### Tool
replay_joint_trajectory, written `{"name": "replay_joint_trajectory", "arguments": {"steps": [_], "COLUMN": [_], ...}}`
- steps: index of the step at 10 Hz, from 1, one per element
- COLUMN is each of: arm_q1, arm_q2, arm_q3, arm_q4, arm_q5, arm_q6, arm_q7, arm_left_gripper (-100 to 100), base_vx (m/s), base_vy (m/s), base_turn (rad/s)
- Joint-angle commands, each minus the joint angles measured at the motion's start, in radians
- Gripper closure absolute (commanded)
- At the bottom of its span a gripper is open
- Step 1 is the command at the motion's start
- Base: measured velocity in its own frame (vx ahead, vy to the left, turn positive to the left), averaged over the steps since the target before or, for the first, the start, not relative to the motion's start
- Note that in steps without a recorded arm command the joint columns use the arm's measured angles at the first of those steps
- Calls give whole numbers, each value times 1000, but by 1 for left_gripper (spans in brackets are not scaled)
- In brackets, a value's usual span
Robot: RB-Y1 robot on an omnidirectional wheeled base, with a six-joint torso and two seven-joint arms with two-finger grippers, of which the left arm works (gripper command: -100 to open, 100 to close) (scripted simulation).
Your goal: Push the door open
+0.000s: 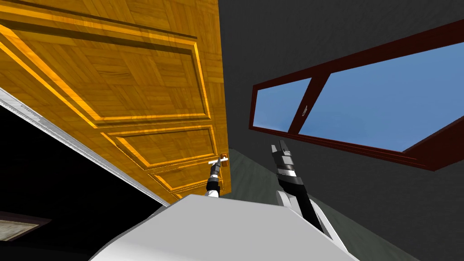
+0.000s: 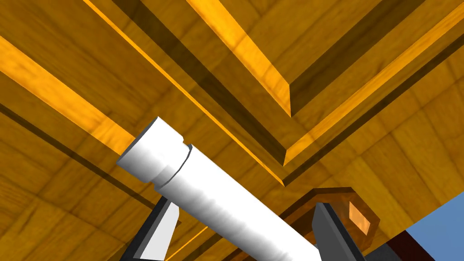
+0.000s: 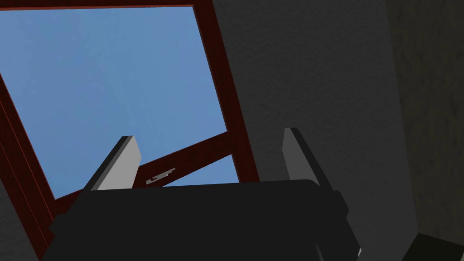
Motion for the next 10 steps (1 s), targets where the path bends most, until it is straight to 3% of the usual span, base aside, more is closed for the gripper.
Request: {"name": "replay_joint_trajectory", "arguments": {"steps": [1, 2, 5, 7, 9, 10], "arm_q1": [3, 7, 7, 15, 15, 20], "arm_q2": [7, 23, 23, 55, 55, 70], "arm_q3": [1, 2, 2, 3, 3, 4], "arm_q4": [37, 43, 43, 57, 57, 64], "arm_q5": [0, -10, -10, -29, -29, -39], "arm_q6": [0, 5, 5, 17, 17, 23], "arm_q7": [-1, -23, -23, -66, -66, -88], "arm_left_gripper": [100, 100, 100, 100, 100, 100], "base_vx": [34, 33, 11, 47, 39, 42], "base_vy": [-11, -18, -11, -45, -37, -29], "base_turn": [6, 25, 15, 76, 38, 40]}}
